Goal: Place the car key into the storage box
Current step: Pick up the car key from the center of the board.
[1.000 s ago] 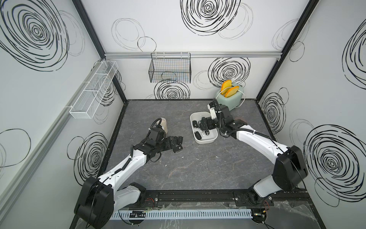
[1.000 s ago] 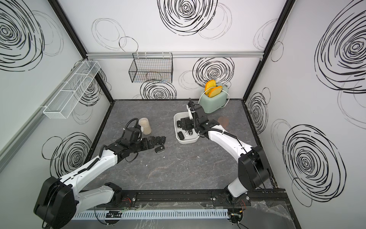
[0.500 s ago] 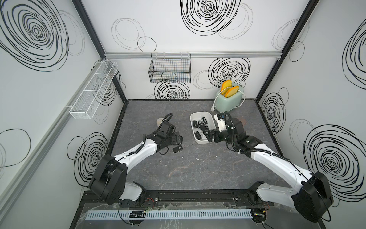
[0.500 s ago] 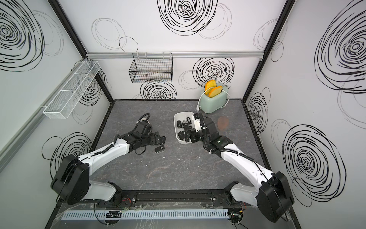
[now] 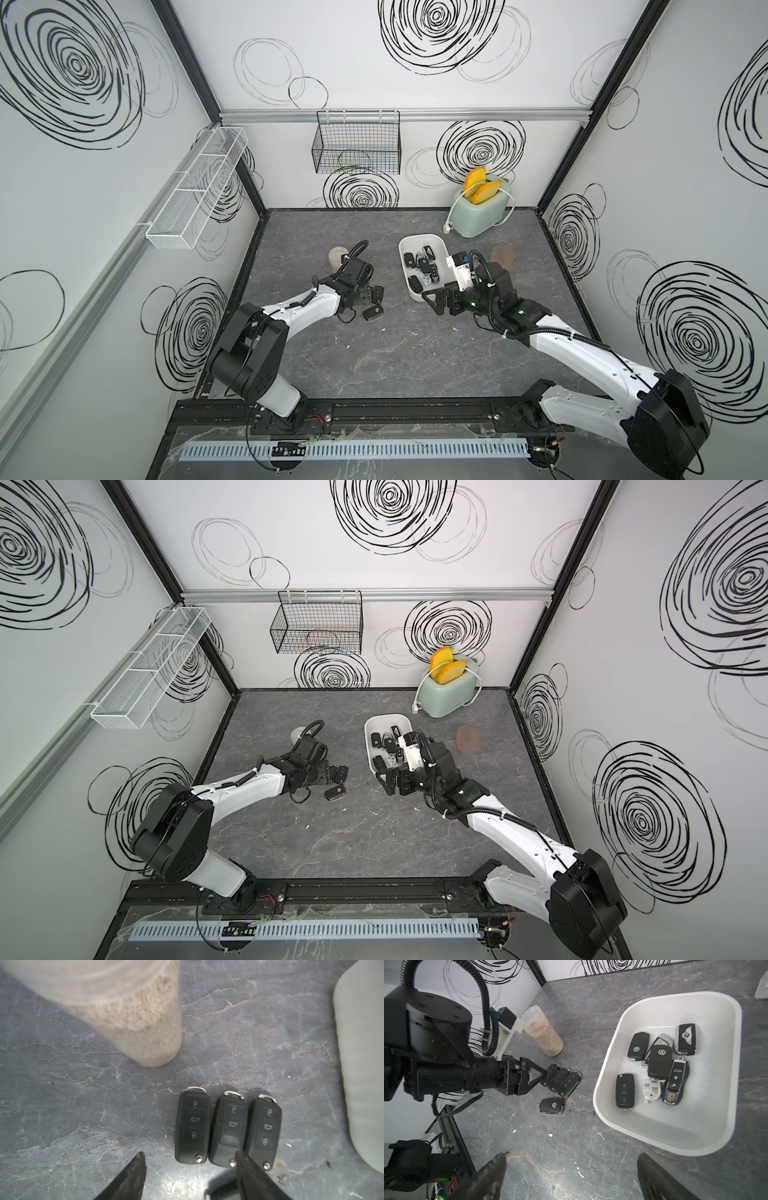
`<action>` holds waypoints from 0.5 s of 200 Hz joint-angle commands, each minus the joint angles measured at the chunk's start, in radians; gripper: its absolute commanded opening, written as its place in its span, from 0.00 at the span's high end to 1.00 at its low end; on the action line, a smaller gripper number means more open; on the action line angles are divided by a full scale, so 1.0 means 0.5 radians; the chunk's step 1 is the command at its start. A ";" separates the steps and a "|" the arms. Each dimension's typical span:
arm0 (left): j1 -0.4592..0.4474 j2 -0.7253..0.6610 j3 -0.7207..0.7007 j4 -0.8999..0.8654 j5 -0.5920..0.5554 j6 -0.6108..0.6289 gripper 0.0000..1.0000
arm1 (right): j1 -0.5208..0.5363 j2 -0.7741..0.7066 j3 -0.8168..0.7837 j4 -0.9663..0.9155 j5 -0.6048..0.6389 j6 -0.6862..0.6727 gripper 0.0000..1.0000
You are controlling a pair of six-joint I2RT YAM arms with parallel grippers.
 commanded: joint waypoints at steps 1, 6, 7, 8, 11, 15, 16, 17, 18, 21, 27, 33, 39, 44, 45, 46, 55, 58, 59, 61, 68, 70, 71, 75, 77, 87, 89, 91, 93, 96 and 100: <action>0.015 0.063 0.070 0.096 -0.111 -0.056 0.30 | 0.011 0.027 -0.001 0.057 -0.042 0.025 0.01; 0.017 0.080 0.081 0.098 -0.107 -0.054 0.30 | 0.011 0.036 0.005 0.054 -0.044 0.021 0.01; 0.018 0.084 0.082 0.099 -0.107 -0.054 0.30 | 0.011 0.038 0.006 0.053 -0.045 0.021 0.01; 0.018 0.088 0.086 0.101 -0.105 -0.052 0.30 | 0.011 0.038 0.007 0.053 -0.045 0.022 0.01; 0.018 0.098 0.093 0.103 -0.101 -0.049 0.30 | 0.011 0.043 0.010 0.052 -0.046 0.022 0.01; 0.021 0.113 0.099 0.106 -0.095 -0.046 0.30 | 0.009 0.049 0.014 0.052 -0.047 0.022 0.01; 0.021 0.117 0.102 0.106 -0.094 -0.045 0.31 | 0.010 0.050 0.015 0.051 -0.046 0.022 0.01; 0.020 0.121 0.103 0.108 -0.094 -0.045 0.31 | 0.009 0.051 0.014 0.052 -0.046 0.022 0.01; 0.021 0.123 0.107 0.109 -0.094 -0.043 0.31 | 0.011 0.051 0.015 0.053 -0.046 0.022 0.01; 0.024 0.133 0.114 0.109 -0.090 -0.040 0.31 | 0.010 0.051 0.019 0.053 -0.046 0.022 0.01; 0.025 0.155 0.124 0.112 -0.083 -0.033 0.31 | 0.009 0.051 0.020 0.057 -0.040 0.025 0.01; 0.027 0.172 0.134 0.111 -0.084 -0.025 0.31 | 0.012 0.049 0.022 0.065 -0.035 0.028 0.01; 0.029 0.190 0.141 0.111 -0.087 -0.020 0.31 | 0.012 0.045 0.022 0.068 -0.030 0.030 0.01; 0.033 0.200 0.146 0.116 -0.084 -0.014 0.31 | 0.012 0.043 0.022 0.069 -0.026 0.031 0.01; 0.033 0.202 0.147 0.116 -0.083 -0.012 0.31 | 0.014 0.042 0.022 0.071 -0.025 0.031 0.01; 0.035 0.205 0.147 0.116 -0.082 -0.011 0.31 | 0.013 0.042 0.024 0.071 -0.023 0.031 0.01; 0.043 0.226 0.151 0.119 -0.081 -0.005 0.31 | 0.012 0.036 0.025 0.075 -0.014 0.035 0.01; 0.046 0.233 0.152 0.119 -0.081 -0.004 0.31 | 0.013 0.036 0.024 0.076 -0.009 0.035 0.01; 0.048 0.234 0.153 0.119 -0.081 -0.004 0.31 | 0.012 0.036 0.025 0.076 -0.007 0.035 0.01; 0.051 0.240 0.154 0.119 -0.081 -0.004 0.31 | 0.012 0.037 0.025 0.077 -0.007 0.035 0.01; 0.060 0.253 0.154 0.122 -0.076 -0.001 0.31 | 0.012 0.035 0.026 0.078 0.000 0.035 0.01; 0.065 0.256 0.152 0.122 -0.073 -0.001 0.31 | 0.013 0.035 0.024 0.078 0.002 0.032 0.01; 0.066 0.258 0.151 0.123 -0.073 -0.001 0.31 | 0.014 0.035 0.025 0.078 0.003 0.032 0.01; 0.072 0.265 0.151 0.125 -0.068 0.000 0.31 | 0.012 0.035 0.025 0.076 0.006 0.032 0.01; 0.075 0.268 0.151 0.126 -0.067 0.001 0.31 | 0.012 0.037 0.024 0.075 0.008 0.032 0.01; 0.088 0.281 0.145 0.134 -0.058 0.005 0.31 | 0.014 0.038 0.028 0.072 0.007 0.027 0.01; 0.089 0.283 0.145 0.136 -0.055 0.007 0.31 | 0.012 0.039 0.027 0.070 0.008 0.025 0.01; 0.089 0.287 0.145 0.138 -0.053 0.008 0.31 | 0.012 0.040 0.028 0.068 0.007 0.025 0.01; 0.091 0.290 0.143 0.140 -0.051 0.010 0.31 | 0.012 0.041 0.028 0.066 0.007 0.025 0.01; 0.093 0.293 0.142 0.140 -0.048 0.009 0.31 | 0.012 0.044 0.027 0.064 0.007 0.023 0.01; 0.094 0.299 0.142 0.140 -0.048 0.014 0.31 | 0.012 0.047 0.031 0.062 0.009 0.022 0.01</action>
